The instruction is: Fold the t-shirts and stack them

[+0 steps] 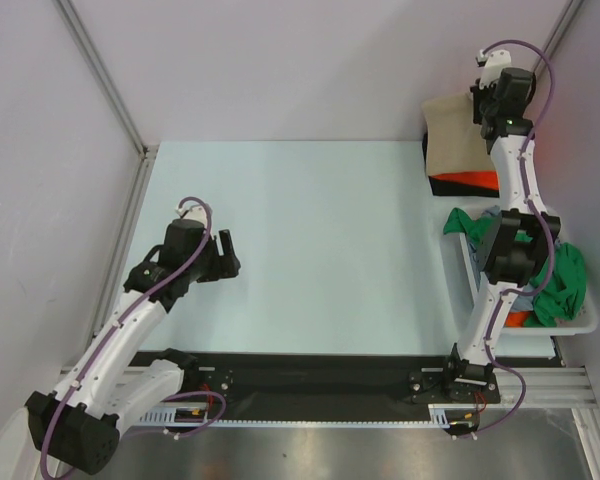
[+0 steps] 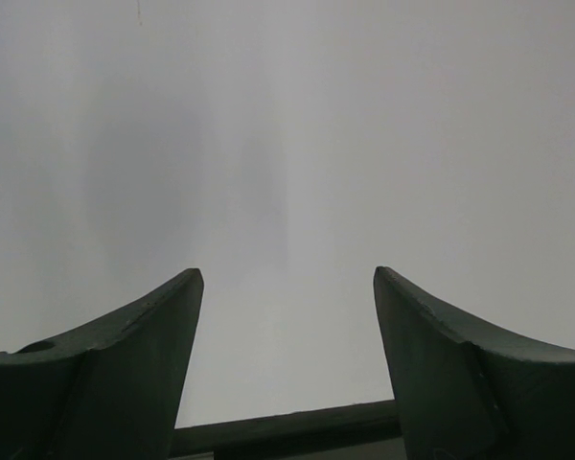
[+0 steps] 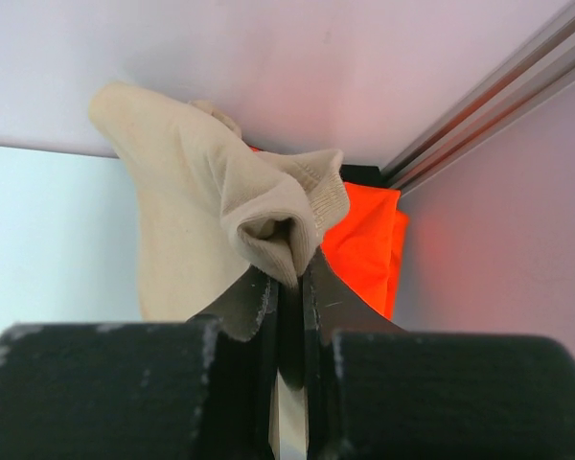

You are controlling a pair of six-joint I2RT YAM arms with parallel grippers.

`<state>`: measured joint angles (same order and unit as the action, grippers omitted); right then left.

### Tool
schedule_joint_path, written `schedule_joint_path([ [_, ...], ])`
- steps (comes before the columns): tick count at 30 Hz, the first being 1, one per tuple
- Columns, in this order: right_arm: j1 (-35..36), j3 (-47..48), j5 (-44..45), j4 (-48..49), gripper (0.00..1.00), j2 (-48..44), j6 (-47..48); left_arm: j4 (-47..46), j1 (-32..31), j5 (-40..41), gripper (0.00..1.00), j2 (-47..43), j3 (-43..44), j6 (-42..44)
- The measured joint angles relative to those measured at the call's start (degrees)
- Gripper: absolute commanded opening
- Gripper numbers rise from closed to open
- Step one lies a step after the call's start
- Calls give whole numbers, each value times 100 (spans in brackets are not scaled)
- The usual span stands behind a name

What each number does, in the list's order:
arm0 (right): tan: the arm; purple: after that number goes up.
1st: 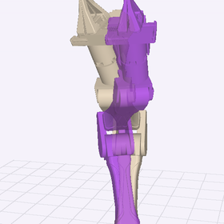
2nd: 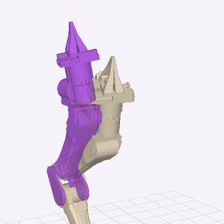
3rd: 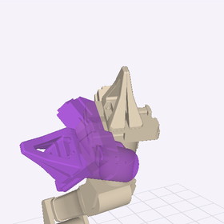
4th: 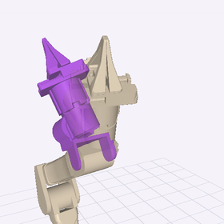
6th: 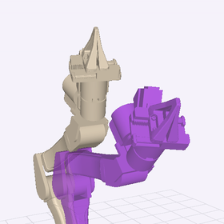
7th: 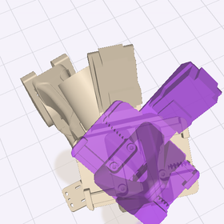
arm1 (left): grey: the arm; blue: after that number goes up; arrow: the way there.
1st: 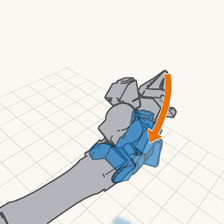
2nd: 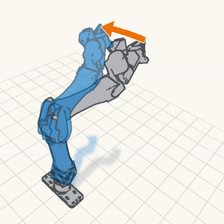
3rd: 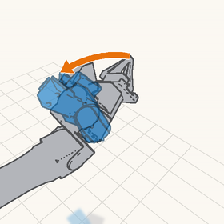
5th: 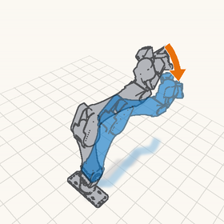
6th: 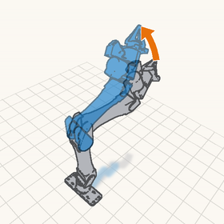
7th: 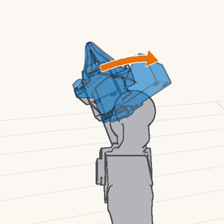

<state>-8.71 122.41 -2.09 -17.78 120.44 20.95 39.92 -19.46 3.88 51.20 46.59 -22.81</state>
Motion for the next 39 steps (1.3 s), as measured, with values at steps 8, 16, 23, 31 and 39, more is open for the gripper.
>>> schedule_joint_path([
  [8,-149,181,-144,-13,0,221,-35,0,0,0,78,39,0,0],
  [16,-435,1401,-160,278,2,1606,155,0,0,-9,78,127,-9,0],
  [23,-509,1777,1405,1539,100,2922,238,-2,2,-22,78,127,-13,4],
  [31,-494,678,2262,2361,100,2430,-938,-7,2,-68,78,74,-17,42],
  [39,-472,-107,896,3316,100,1333,-2623,-37,4,-109,78,-74,-42,42],
])
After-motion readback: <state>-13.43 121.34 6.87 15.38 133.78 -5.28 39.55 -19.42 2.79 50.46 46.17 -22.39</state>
